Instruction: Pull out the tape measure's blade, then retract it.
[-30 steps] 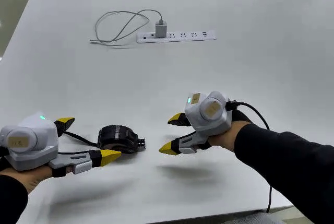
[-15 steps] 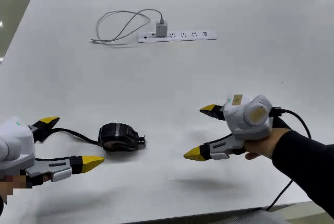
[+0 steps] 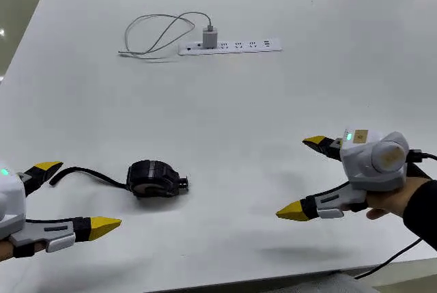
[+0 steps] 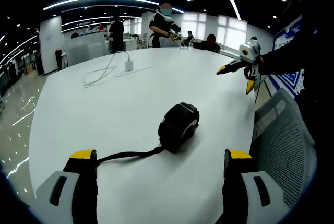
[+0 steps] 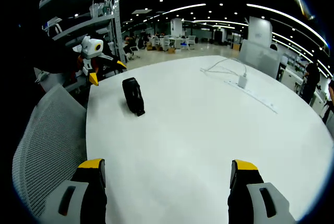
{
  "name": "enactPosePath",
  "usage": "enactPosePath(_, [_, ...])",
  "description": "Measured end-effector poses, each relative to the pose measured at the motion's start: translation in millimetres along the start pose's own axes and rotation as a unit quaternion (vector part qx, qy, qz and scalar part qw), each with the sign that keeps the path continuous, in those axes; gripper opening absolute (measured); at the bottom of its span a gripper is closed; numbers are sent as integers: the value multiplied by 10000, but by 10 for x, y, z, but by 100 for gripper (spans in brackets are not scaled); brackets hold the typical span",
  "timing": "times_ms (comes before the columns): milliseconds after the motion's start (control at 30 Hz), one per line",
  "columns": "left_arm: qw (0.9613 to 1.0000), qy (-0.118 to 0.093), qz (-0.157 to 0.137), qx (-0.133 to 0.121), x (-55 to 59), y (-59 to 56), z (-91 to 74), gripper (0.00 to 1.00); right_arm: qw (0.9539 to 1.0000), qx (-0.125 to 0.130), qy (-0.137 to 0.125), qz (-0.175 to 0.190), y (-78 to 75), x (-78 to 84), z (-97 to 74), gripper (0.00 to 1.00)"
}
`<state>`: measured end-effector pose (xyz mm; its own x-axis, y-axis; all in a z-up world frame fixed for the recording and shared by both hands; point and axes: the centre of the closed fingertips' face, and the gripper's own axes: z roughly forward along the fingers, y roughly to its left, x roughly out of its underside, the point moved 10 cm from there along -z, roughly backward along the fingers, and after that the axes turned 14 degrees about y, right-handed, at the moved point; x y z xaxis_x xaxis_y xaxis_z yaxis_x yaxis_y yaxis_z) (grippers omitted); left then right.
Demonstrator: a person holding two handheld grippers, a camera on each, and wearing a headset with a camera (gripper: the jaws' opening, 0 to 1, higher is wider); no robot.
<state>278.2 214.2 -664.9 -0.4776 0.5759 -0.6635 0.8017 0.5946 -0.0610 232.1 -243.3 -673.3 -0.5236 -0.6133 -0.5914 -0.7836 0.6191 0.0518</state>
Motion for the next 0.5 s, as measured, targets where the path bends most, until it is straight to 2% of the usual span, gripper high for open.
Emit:
enactPosePath(67, [9999, 44, 76, -51, 26, 16, -12, 99, 10000, 57, 10, -26, -9, 81, -55, 99])
enactPosePath(133, [10000, 66, 39, -48, 56, 47, -34, 99, 9997, 184, 153, -28, -51, 176, -101, 99])
enactPosePath(200, [9998, 114, 81, -137, 78, 66, -52, 99, 9997, 166, 171, 27, -57, 227, -145, 99])
enactPosePath(267, [9998, 123, 53, -145, 94, 74, -73, 99, 9996, 172, 201, 50, -43, 268, -195, 99])
enactPosePath(333, [9992, 226, 161, -275, 121, 86, -86, 99, 9994, 236, 255, 15, -38, 314, -235, 99])
enactPosePath(433, [9995, 210, 118, -227, 158, 90, -85, 99, 9993, 274, 261, -10, 9, 386, -261, 99])
enactPosePath(467, [9984, 306, 256, -399, 181, 114, -85, 99, 9992, 274, 278, -26, 30, 411, -264, 99])
enactPosePath(500, [9979, 382, 335, -402, 205, 102, -78, 99, 9991, 289, 295, -38, 49, 450, -266, 99])
